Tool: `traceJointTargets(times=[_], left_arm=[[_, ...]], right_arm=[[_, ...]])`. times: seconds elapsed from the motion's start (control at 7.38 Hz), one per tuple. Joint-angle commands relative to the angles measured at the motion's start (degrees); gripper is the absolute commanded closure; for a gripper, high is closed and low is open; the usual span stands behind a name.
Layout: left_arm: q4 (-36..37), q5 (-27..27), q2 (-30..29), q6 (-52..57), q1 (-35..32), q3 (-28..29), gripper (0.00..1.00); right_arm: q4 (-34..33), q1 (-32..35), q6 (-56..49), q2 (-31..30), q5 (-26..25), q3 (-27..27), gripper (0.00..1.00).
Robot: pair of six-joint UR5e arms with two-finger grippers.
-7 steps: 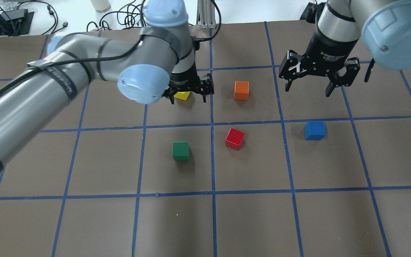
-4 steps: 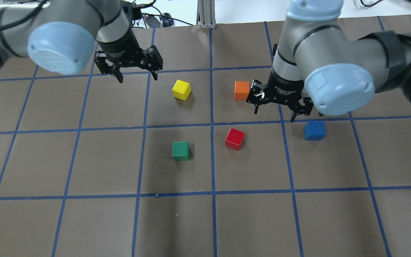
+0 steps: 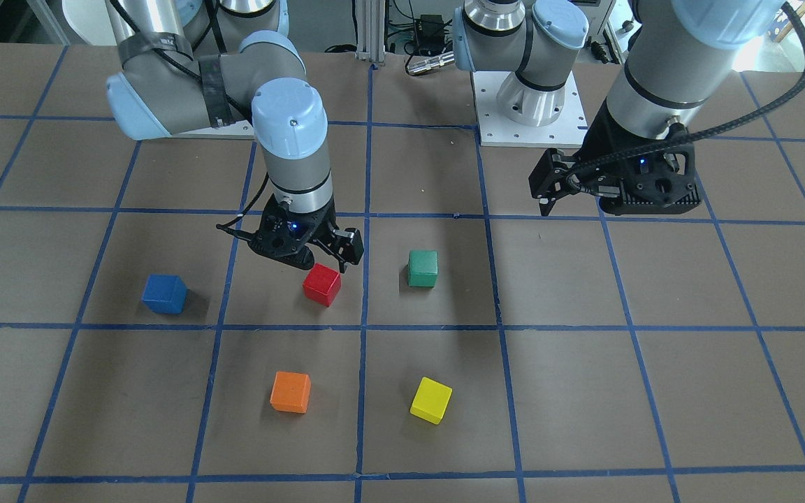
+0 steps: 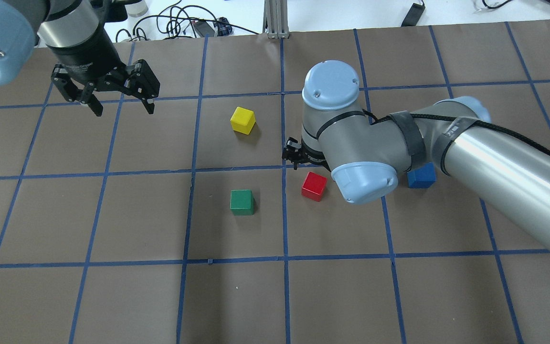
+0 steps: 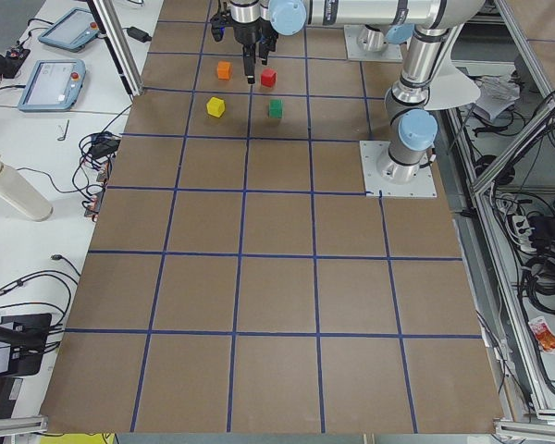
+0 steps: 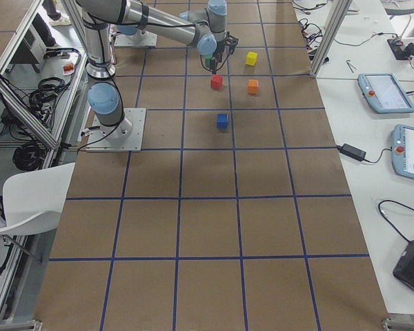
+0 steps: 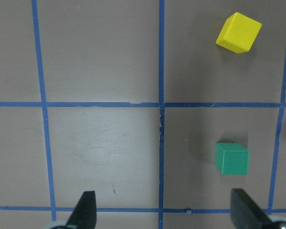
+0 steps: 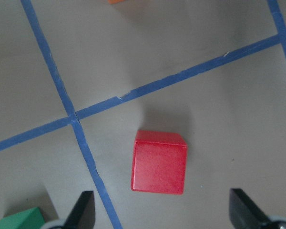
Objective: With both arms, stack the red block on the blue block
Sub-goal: 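Grasp the red cube with the right gripper and lift it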
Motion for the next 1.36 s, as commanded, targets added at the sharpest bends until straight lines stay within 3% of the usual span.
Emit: traceJointTargets(times=[0.0,0.81,0.95,1.08,1.22], left_arm=[[-0.35,0.18,0.60,1.53,0.49,-1.42,0.00],[-0.09,0.01,0.60,1.88,0.58,-2.40,0.00],[-0.26,0.18,0.51,1.88,0.49,-2.57,0.00],[-0.26,0.27,0.42,1.88,0.49,-2.57,0.00],[-0.18,0.27,0.42,1.88,0.40,-2.57,0.00]], right_arm=[[-6.06,0.60,1.49,4.50,-0.92,-0.33,0.00],[-8.90,0.33,2.28,5.05,-2.77,4.93,0.02],[-8.90,0.16,1.59,5.13,-2.85,4.68,0.50],[-8.90,0.07,-0.07,5.13,-2.77,4.33,0.84],[-8.90,-0.02,-1.83,5.13,-2.85,4.23,0.87]])
